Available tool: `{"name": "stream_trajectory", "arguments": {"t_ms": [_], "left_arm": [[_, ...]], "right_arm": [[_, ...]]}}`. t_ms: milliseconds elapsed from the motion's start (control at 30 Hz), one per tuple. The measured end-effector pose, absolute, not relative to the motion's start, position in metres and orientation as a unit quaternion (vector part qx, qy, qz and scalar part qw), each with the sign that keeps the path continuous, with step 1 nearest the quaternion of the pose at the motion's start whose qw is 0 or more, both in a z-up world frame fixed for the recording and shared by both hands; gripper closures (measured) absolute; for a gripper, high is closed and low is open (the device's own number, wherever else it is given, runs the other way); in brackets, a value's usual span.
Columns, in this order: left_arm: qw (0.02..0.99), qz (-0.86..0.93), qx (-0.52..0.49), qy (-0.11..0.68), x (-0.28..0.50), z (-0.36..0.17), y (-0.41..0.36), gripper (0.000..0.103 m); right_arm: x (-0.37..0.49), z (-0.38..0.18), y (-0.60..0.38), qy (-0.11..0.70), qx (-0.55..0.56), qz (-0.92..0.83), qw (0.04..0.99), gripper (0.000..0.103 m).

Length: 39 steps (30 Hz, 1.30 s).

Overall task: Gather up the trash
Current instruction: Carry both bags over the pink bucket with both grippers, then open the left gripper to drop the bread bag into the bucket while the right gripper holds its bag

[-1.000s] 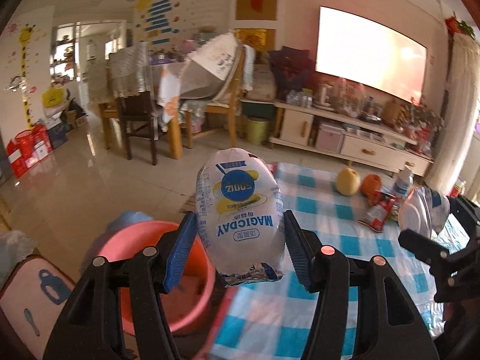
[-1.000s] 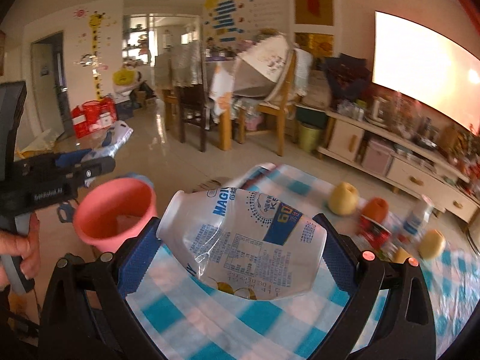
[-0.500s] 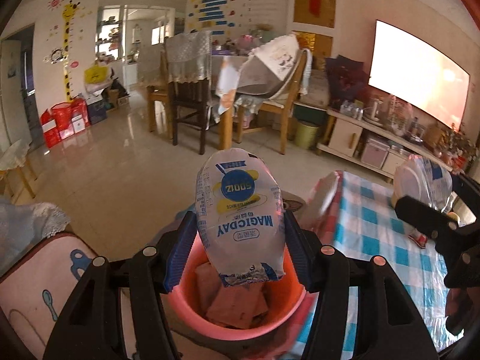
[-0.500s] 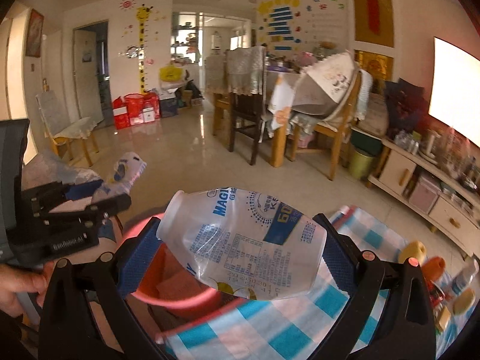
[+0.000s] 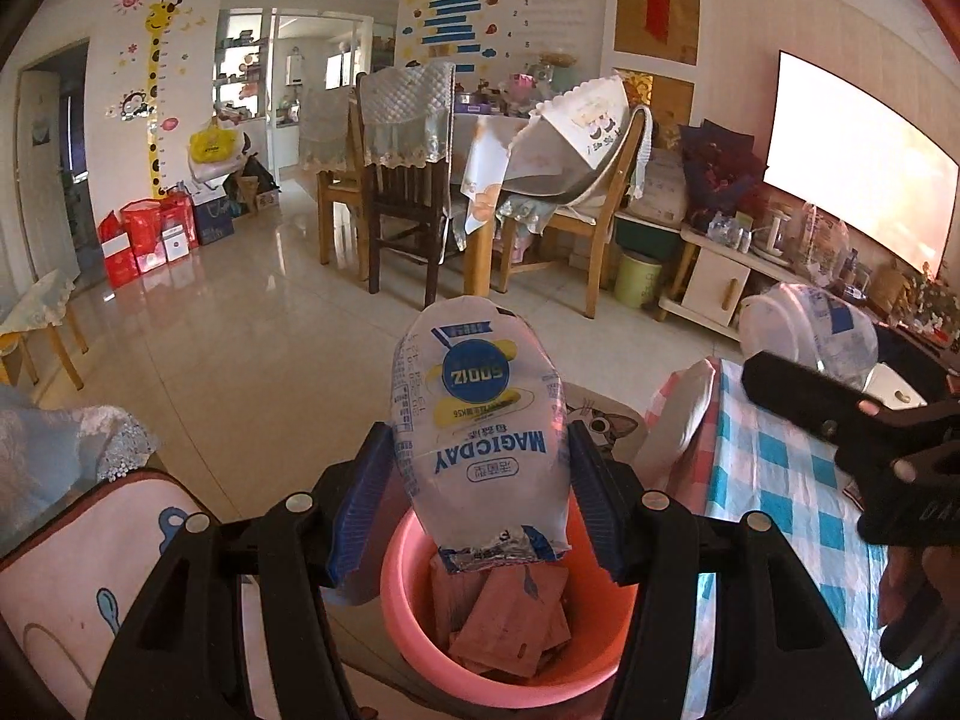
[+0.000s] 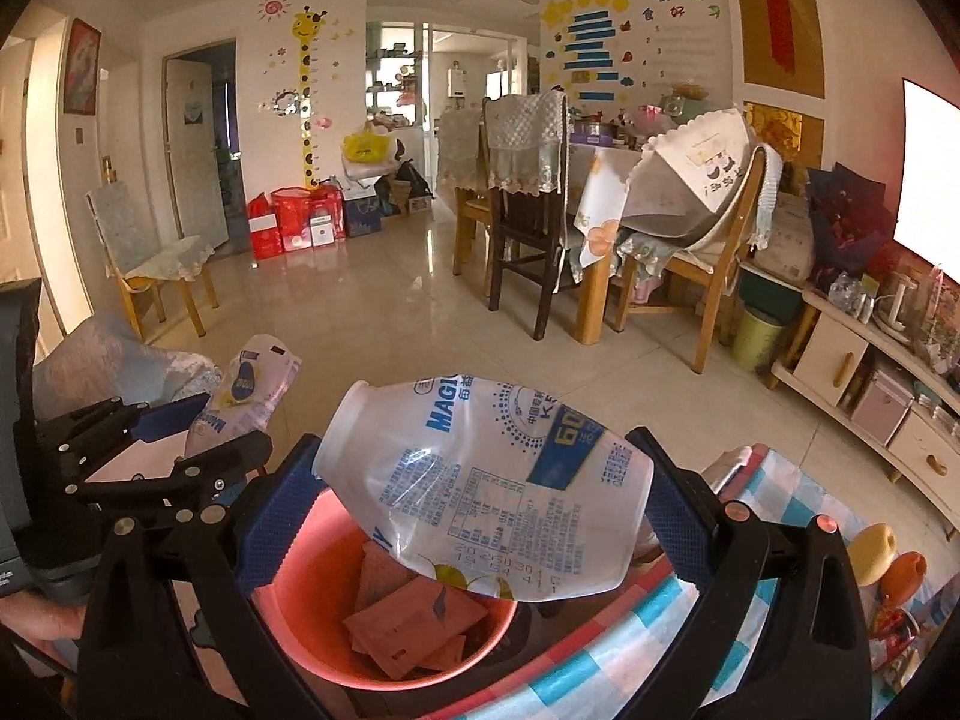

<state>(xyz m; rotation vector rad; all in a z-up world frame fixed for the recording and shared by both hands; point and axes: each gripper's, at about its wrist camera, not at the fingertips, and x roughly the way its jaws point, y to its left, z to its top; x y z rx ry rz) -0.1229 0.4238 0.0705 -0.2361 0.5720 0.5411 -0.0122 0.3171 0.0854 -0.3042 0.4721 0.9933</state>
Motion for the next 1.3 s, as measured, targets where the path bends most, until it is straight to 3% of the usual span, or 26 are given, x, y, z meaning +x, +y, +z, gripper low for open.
{"name": "stream_trajectory", "arguments": {"t_ms": [667, 733, 900, 1300], "left_arm": [[0.887, 0.242, -0.149, 0.364, -0.081, -0.029, 0.447, 0.043], [0.882, 0.242, -0.152, 0.375, -0.077, -0.038, 0.450, 0.036], [0.878, 0.255, -0.148, 0.378, -0.072, -0.044, 0.453, 0.025], [0.879, 0.279, -0.149, 0.357, -0.089, -0.026, 0.461, 0.024]], "right_arm": [[0.028, -0.001, 0.357, 0.316, -0.152, 0.473, 0.808, 0.004], [0.030, -0.008, 0.360, 0.320, -0.158, 0.469, 0.808, 0.004], [0.033, -0.016, 0.360, 0.327, -0.162, 0.465, 0.807, 0.004], [0.036, -0.013, 0.362, 0.329, -0.159, 0.468, 0.805, 0.004]]}}
